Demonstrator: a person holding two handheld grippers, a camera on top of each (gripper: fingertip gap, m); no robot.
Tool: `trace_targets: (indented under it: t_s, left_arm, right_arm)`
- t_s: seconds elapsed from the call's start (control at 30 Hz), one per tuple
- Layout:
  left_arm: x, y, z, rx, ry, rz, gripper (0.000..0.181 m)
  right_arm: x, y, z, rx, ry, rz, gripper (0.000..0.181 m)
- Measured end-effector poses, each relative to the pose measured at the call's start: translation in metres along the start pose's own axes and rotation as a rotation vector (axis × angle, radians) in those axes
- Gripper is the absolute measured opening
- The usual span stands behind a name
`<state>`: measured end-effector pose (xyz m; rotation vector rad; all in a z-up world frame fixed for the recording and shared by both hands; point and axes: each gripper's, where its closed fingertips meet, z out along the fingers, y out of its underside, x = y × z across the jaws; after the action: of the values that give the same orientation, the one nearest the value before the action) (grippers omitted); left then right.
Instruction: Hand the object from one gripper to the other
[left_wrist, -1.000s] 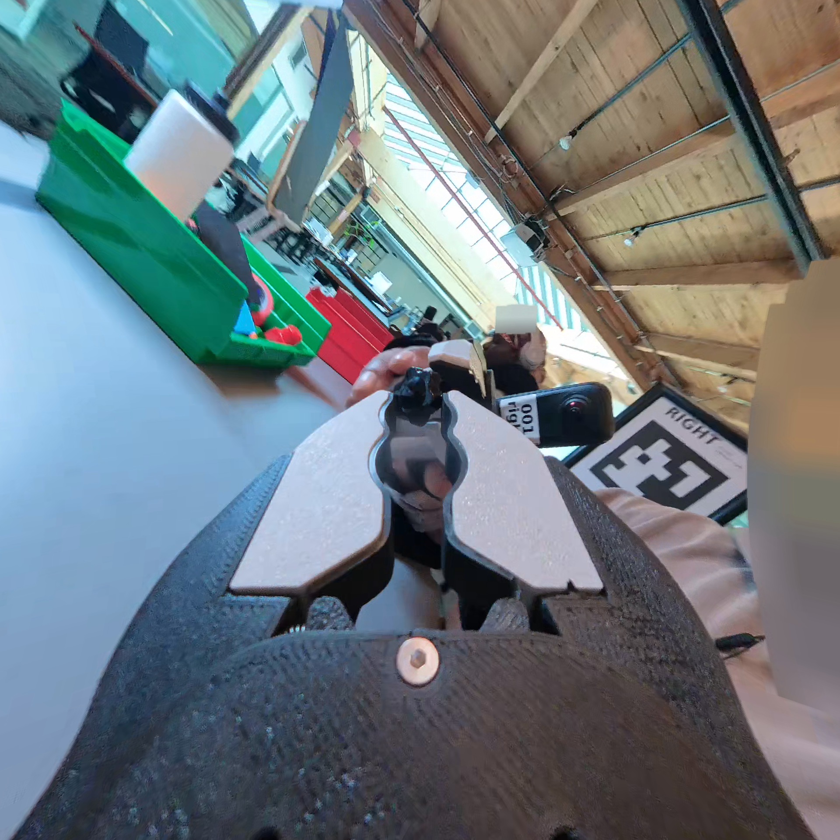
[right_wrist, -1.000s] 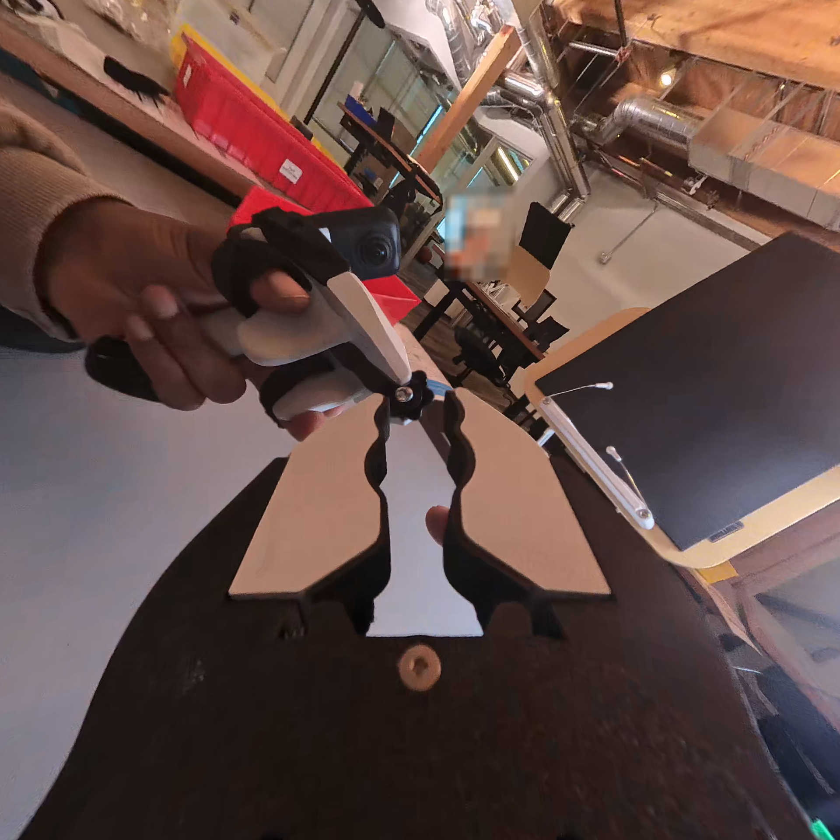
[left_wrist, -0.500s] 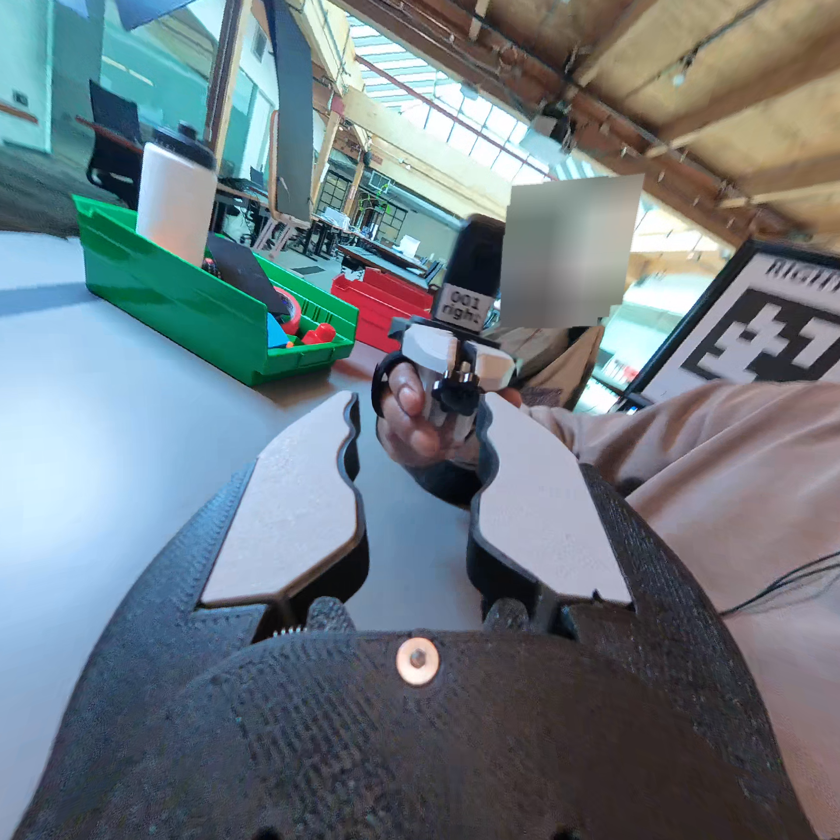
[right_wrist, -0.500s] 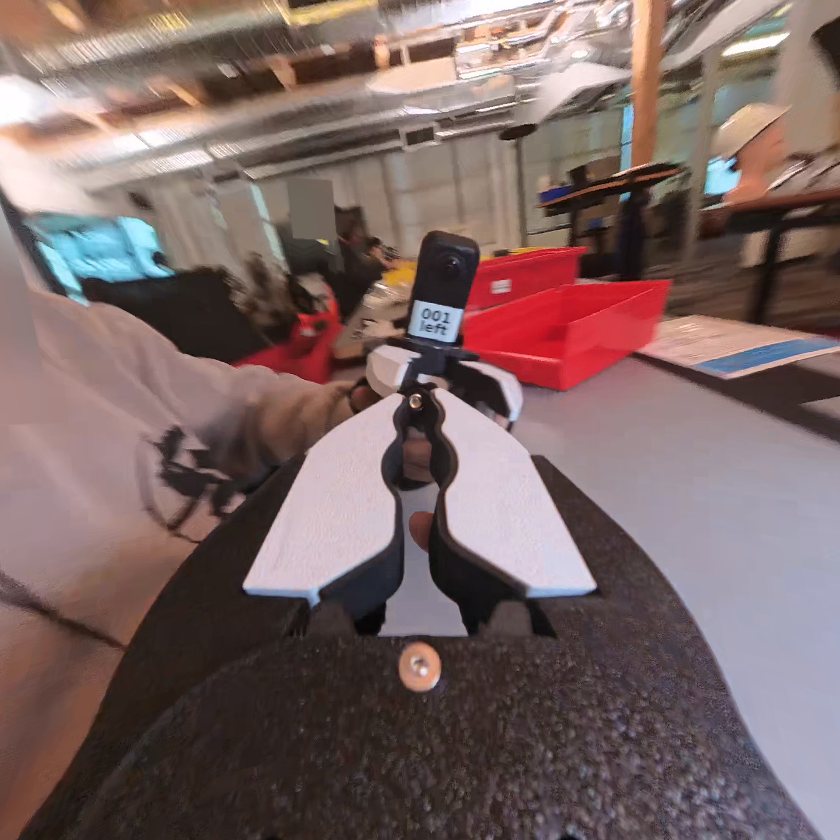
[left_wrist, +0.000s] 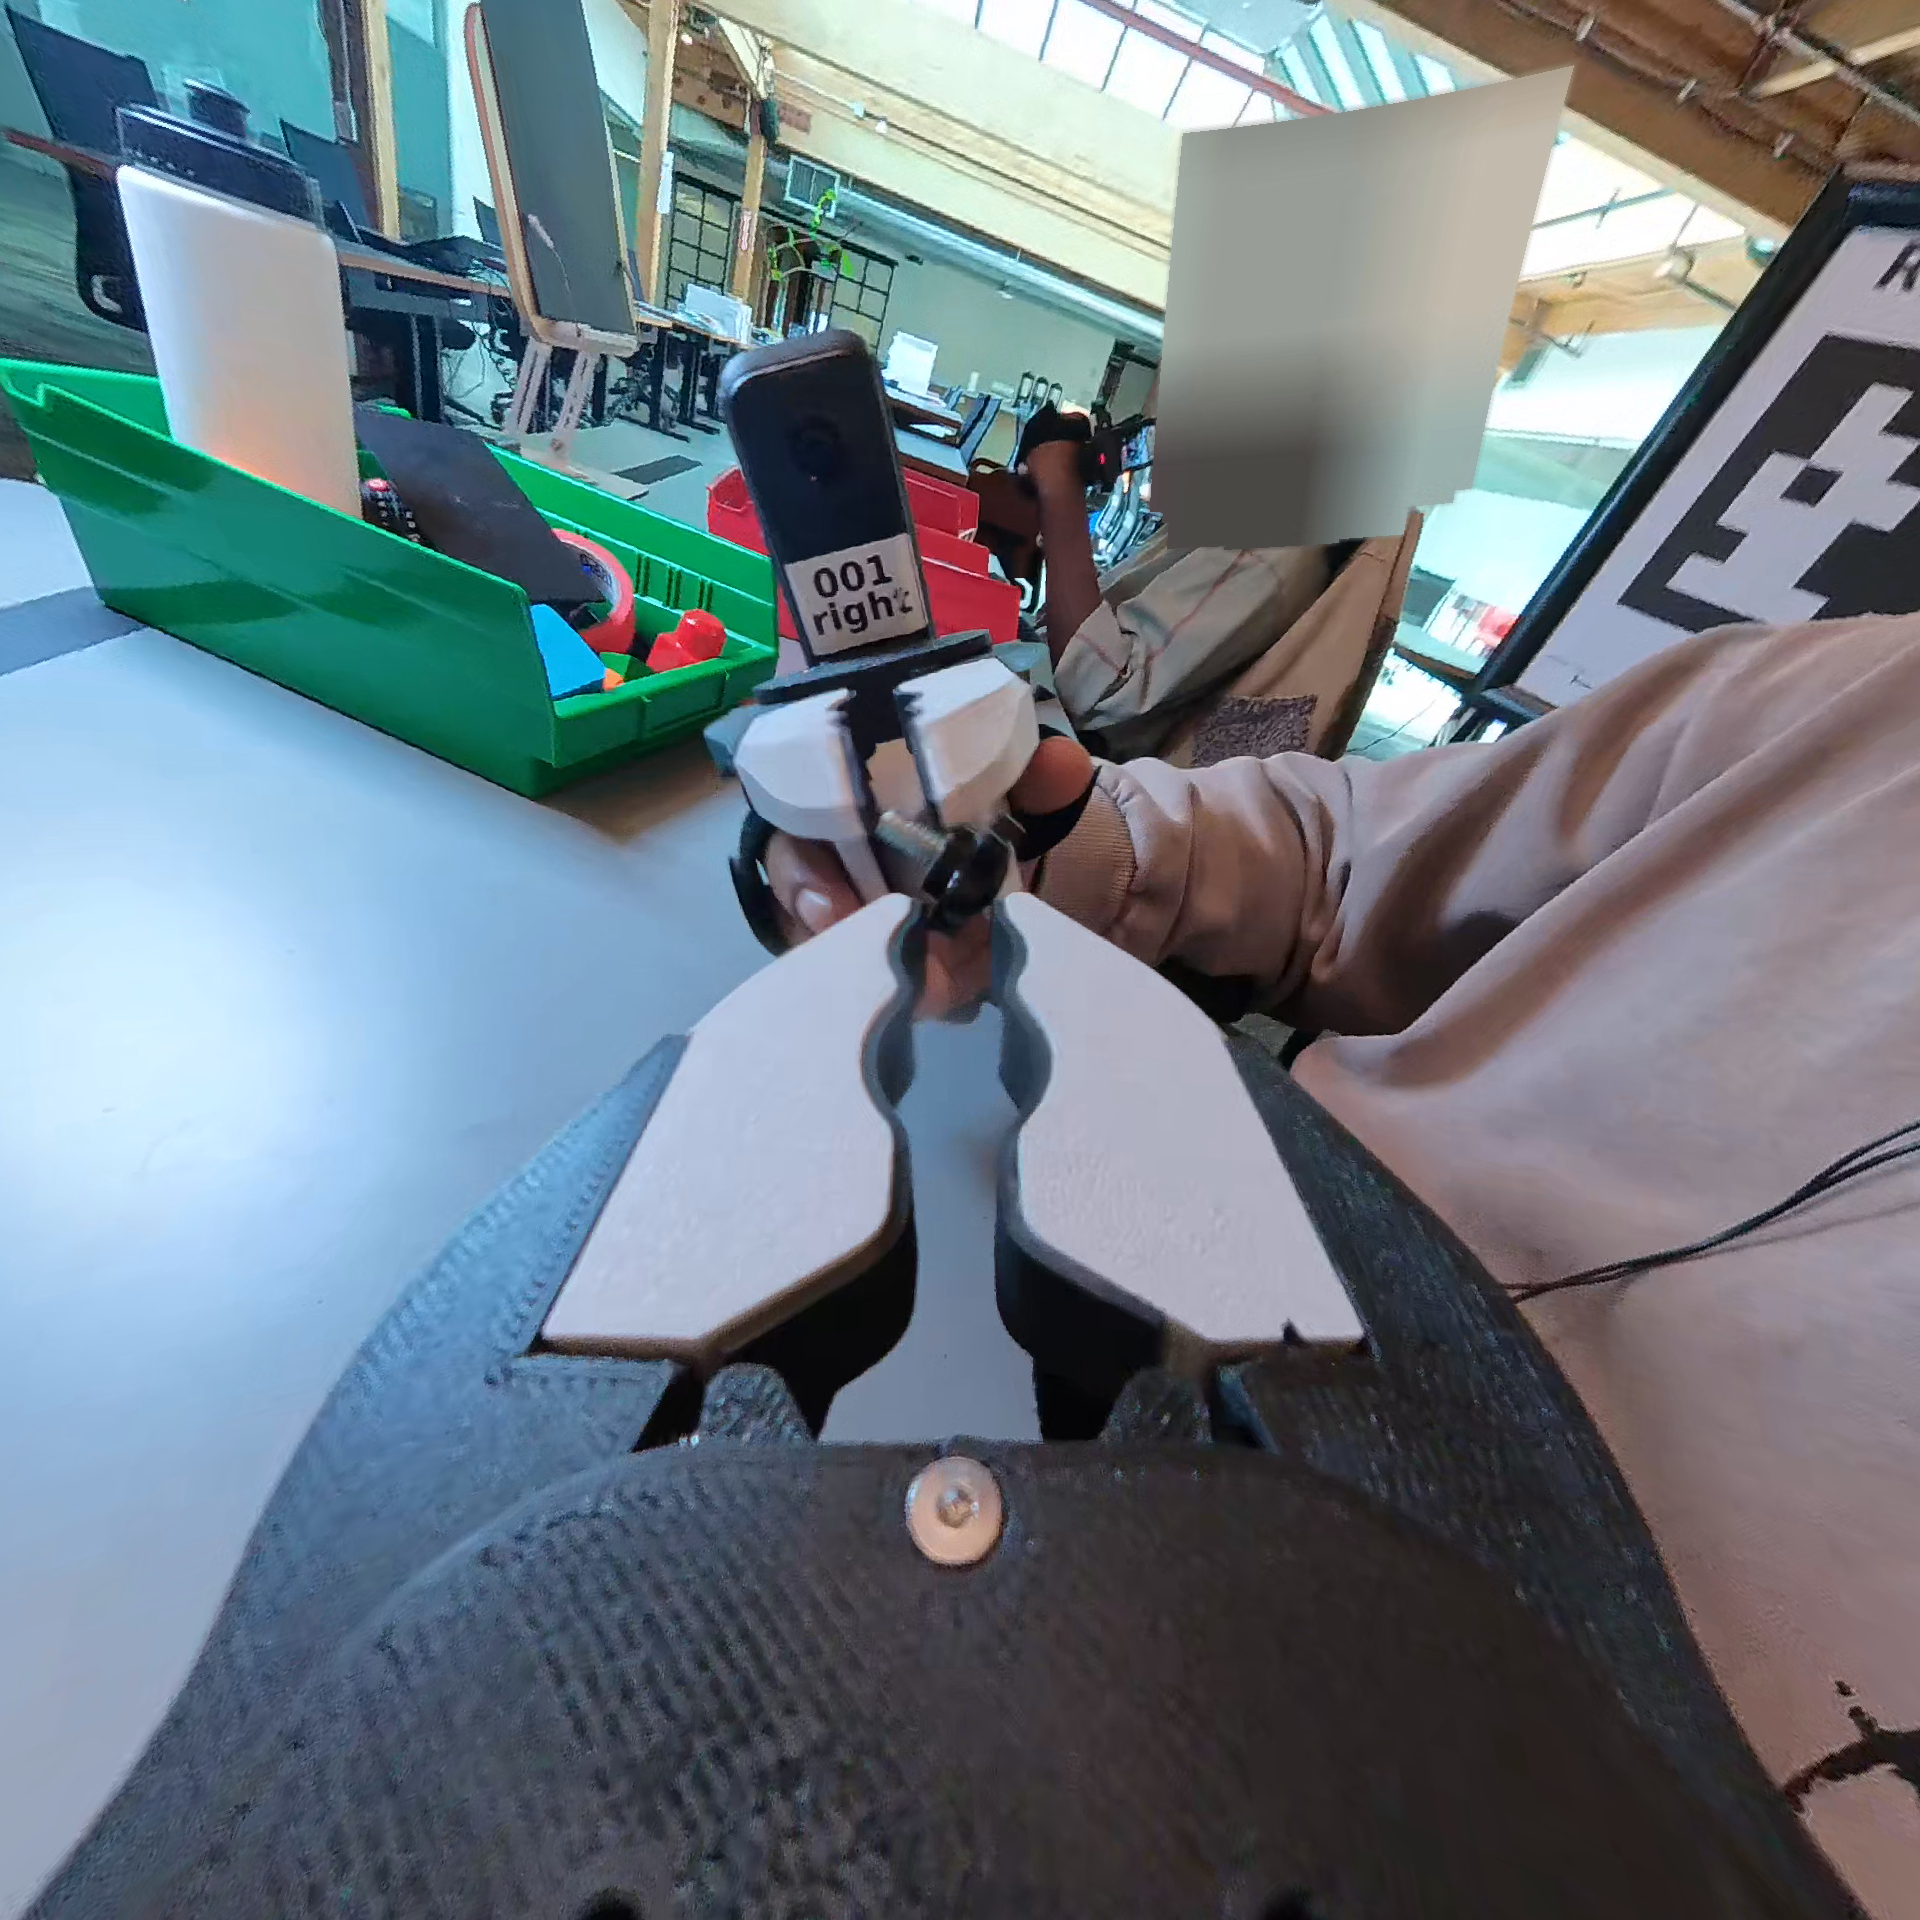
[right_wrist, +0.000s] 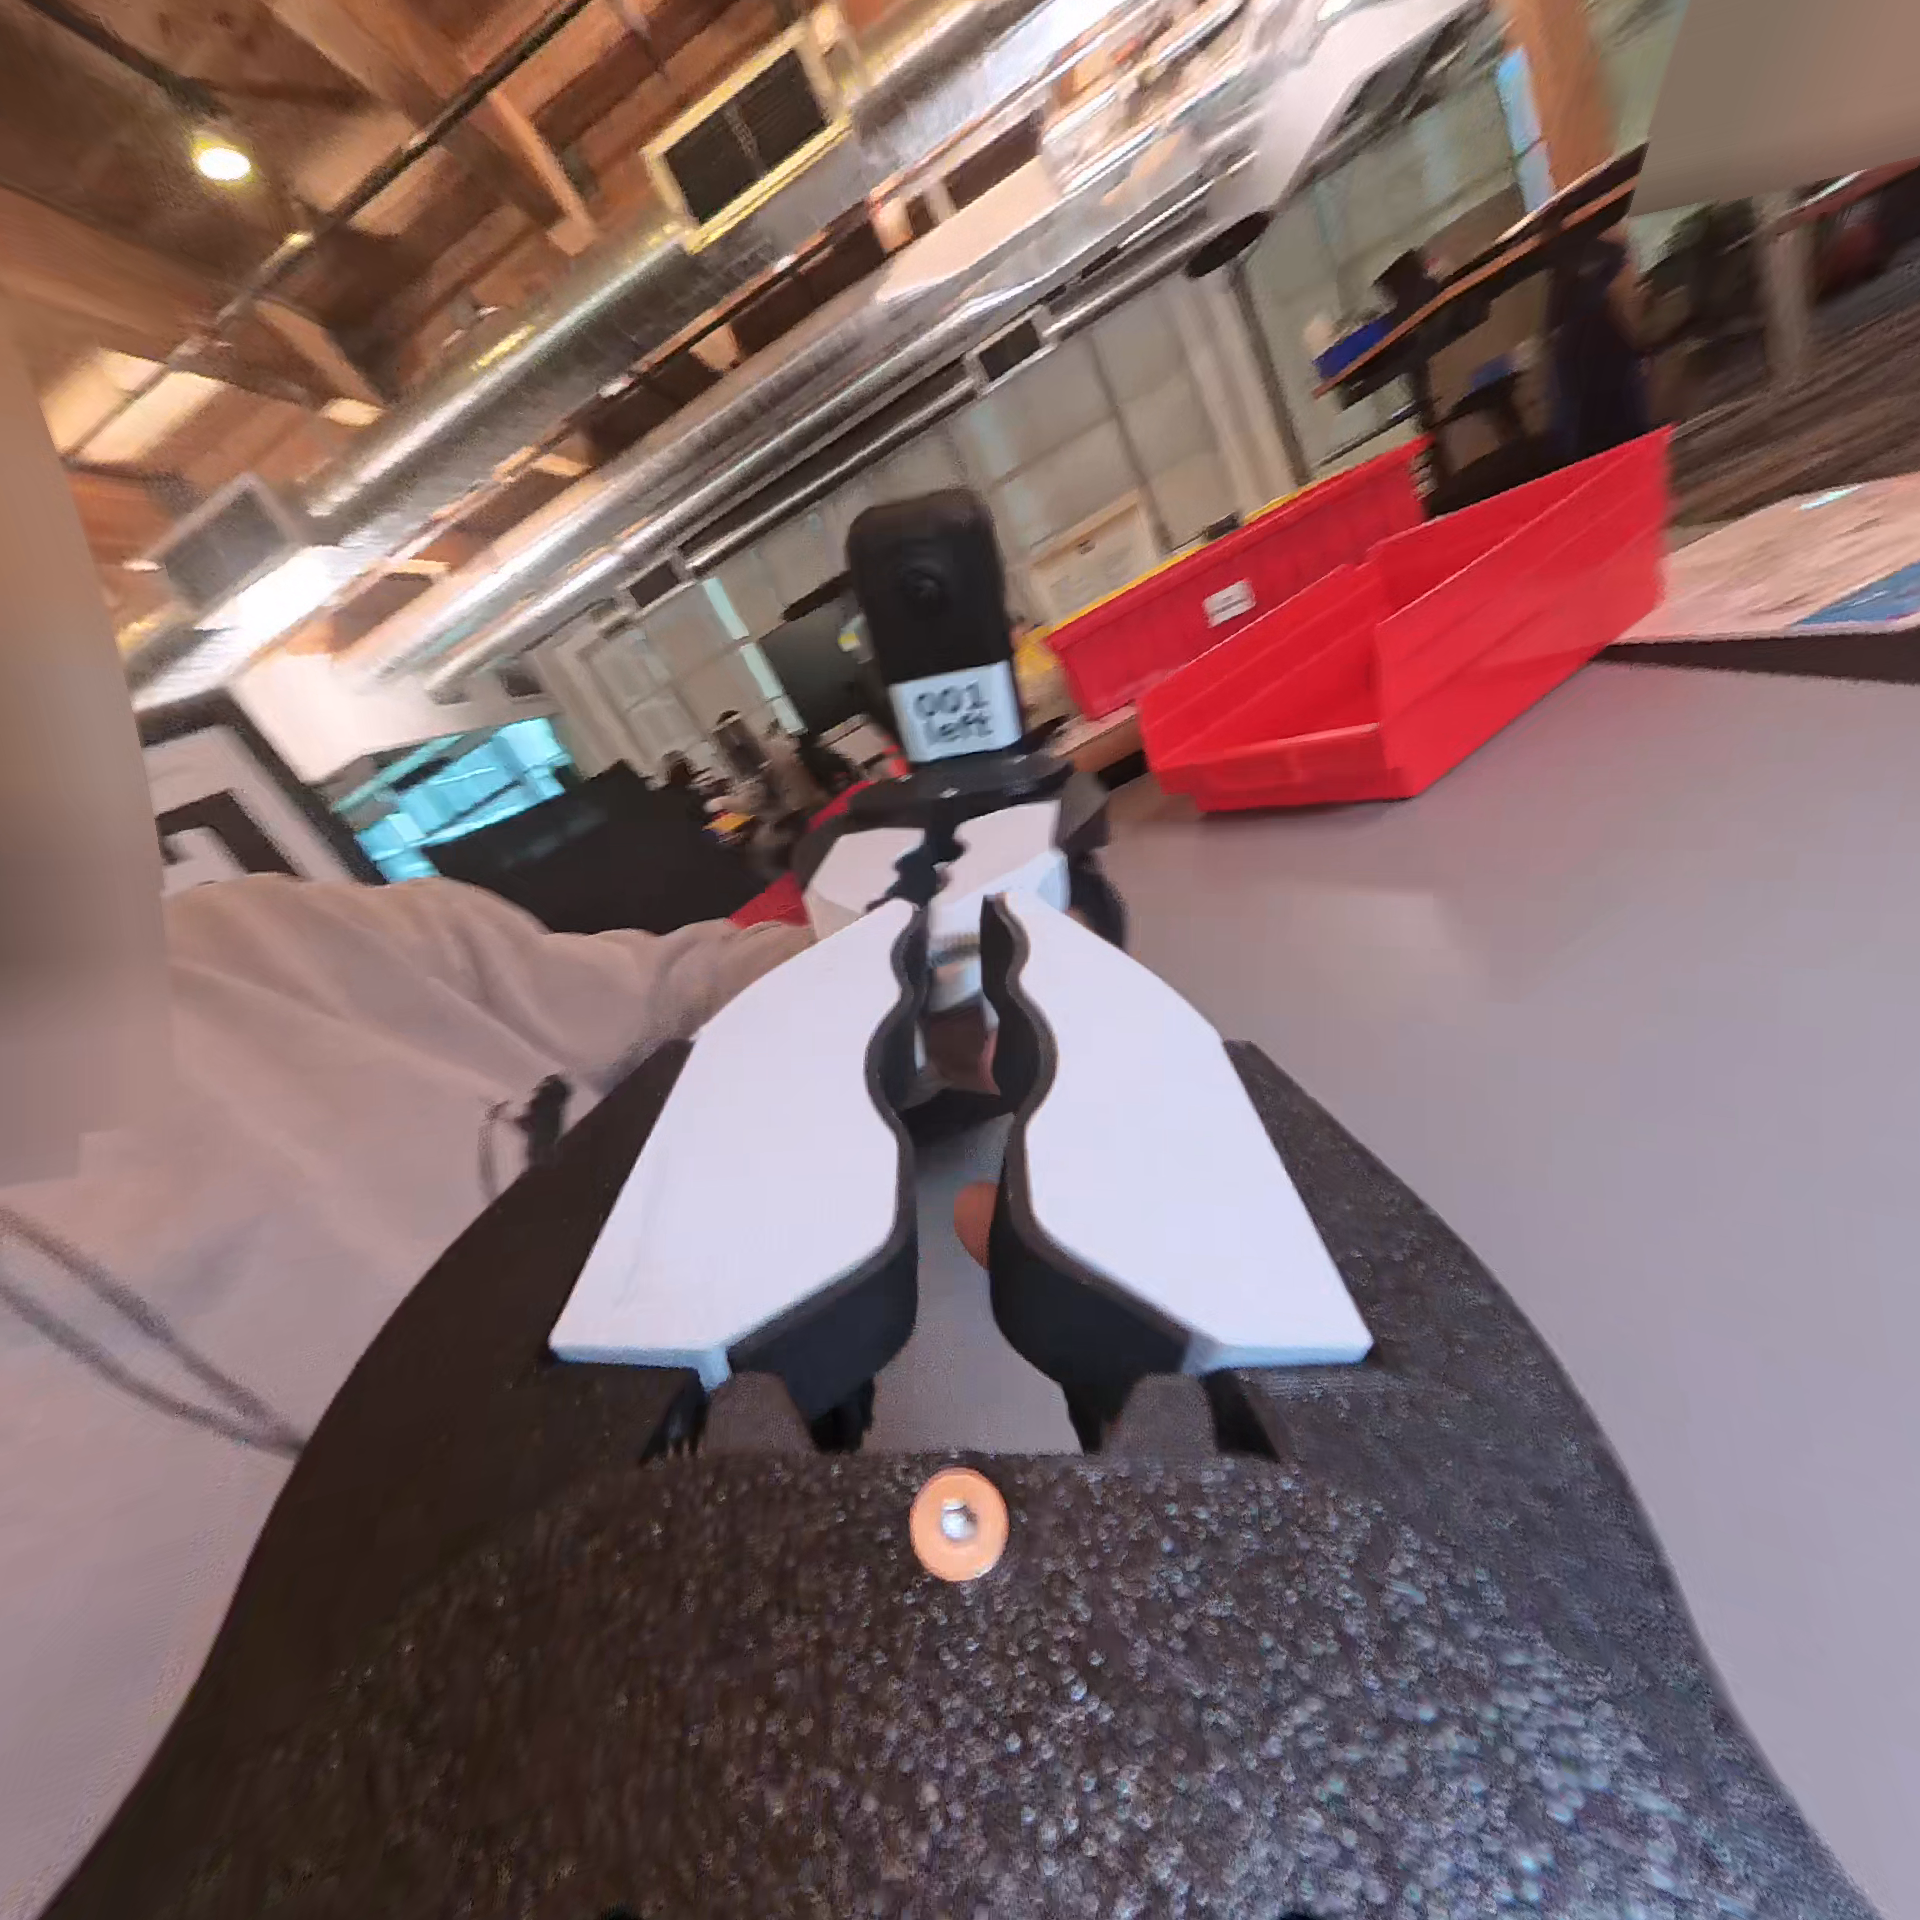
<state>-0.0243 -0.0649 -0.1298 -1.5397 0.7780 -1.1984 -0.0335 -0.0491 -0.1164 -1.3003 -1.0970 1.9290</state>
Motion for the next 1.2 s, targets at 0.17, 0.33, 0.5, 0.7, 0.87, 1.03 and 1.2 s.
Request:
trace_targets:
  t_s: [0.17,0.33,0.5,0.7,0.87,1.03,1.2]
  left_arm:
    - [-0.019,-0.013,-0.012,0.124,-0.006,-0.229,0.006]
    - [-0.031,-0.005,-0.013,0.126,0.007,-0.386,0.005]
    - [-0.028,0.019,-0.001,-0.003,0.025,-0.473,0.005]
    - [-0.025,0.018,-0.001,0.009,0.072,-0.481,0.007]
    - [-0.017,0.005,-0.008,-0.014,0.025,-0.130,0.028]
    - [-0.025,0.006,-0.006,-0.083,-0.250,0.404,0.037]
    - [-0.018,0.032,0.001,-0.279,-0.256,0.720,0.046]
  right_arm:
    - [0.010,-0.005,-0.008,-0.059,0.185,-0.370,0.025]
    - [0.021,0.010,-0.002,-0.204,0.426,-0.954,0.039]
    - [0.030,0.030,0.002,-0.386,0.509,-1.287,0.041]
    - [0.031,0.026,-0.002,-0.349,0.487,-1.114,0.025]
    - [0.012,0.008,-0.004,-0.136,0.200,-0.354,0.023]
    - [0.008,0.025,-0.001,-0.177,0.009,0.187,0.023]
    - [0.005,0.052,0.003,-0.281,-0.069,0.435,0.023]
